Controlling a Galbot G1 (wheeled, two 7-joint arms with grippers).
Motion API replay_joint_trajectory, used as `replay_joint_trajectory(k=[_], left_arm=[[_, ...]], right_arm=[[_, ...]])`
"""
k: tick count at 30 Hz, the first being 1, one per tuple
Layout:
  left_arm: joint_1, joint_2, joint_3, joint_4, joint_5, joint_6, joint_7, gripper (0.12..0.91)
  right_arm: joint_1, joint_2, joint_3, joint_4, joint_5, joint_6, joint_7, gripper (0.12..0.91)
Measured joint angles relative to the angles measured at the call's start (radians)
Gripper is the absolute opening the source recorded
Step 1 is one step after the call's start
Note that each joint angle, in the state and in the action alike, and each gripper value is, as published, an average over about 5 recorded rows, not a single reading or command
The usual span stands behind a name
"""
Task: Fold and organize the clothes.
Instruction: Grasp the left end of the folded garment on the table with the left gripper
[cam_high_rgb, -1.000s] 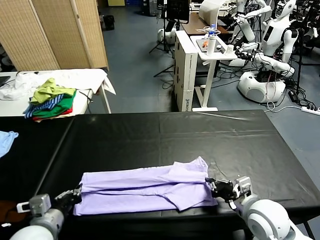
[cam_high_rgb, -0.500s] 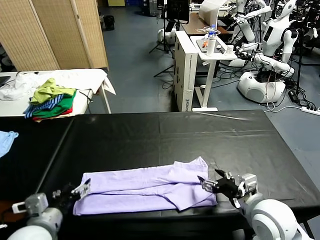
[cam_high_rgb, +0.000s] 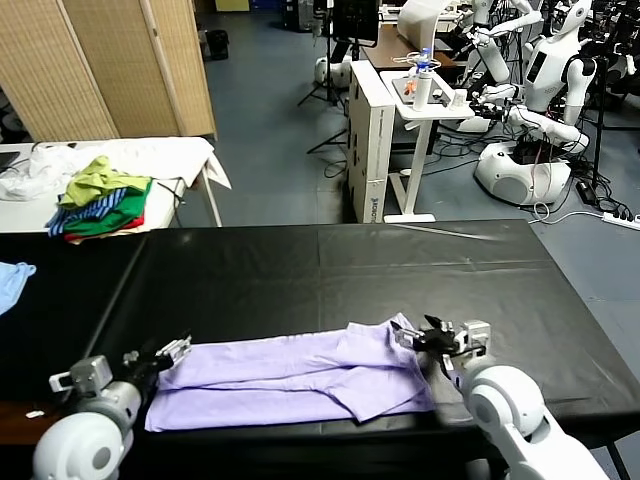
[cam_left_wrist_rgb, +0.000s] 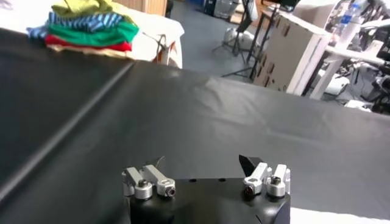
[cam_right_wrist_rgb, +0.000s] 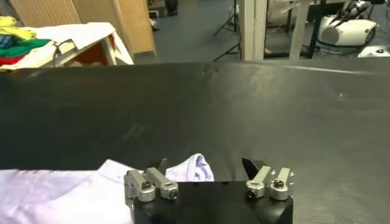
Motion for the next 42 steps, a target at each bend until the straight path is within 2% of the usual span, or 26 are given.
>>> replay_joint_trajectory(k=[3,5,9,11,14,17,19,23,33,40,42], left_arm=[[-0.001,-0.002,0.002,0.018,0.005,0.0,0.0,0.884],[0.001,-0.002,0.001,0.026,0.005,-0.001,0.0,0.821],[0.005,-0.005,0.002,0.038,0.004,0.003,0.002,0.597],[0.006,-0.008,0.004,0.041,0.006,0.007,0.002,0.464],[0.006,-0.012,0.009,0.044,0.012,0.01,0.003,0.274],[0.001,-0.014,0.017,0.049,0.035,0.006,0.016,0.161],[-0.006,-0.013,0.025,0.055,0.062,-0.003,0.034,0.147],[-0.024,-0.012,0.041,0.072,0.099,-0.021,0.057,0.146],[-0.07,-0.012,0.064,0.102,0.105,-0.027,0.052,0.146],[-0.062,-0.013,0.058,0.103,0.109,-0.033,0.05,0.146],[-0.062,-0.014,0.058,0.101,0.109,-0.033,0.05,0.146]], right_arm=[[0.009,0.005,-0.006,-0.009,-0.006,0.0,0.0,0.689],[0.011,0.006,-0.008,-0.012,-0.01,0.0,-0.001,0.654],[0.01,0.007,-0.009,-0.015,-0.019,0.0,-0.001,0.562],[0.008,0.009,-0.008,-0.015,-0.026,0.0,-0.002,0.49],[0.0,0.015,-0.005,-0.013,-0.045,0.007,-0.002,0.332],[-0.012,0.026,0.003,-0.006,-0.075,0.019,0.006,0.195],[-0.023,0.035,0.01,0.001,-0.096,0.023,0.016,0.159],[-0.047,0.053,0.023,0.016,-0.126,0.027,0.032,0.142],[-0.074,0.069,0.038,0.023,-0.155,0.056,0.067,0.139],[-0.078,0.071,0.045,0.028,-0.134,0.057,0.034,0.141],[-0.077,0.07,0.045,0.033,-0.126,0.056,0.024,0.188]])
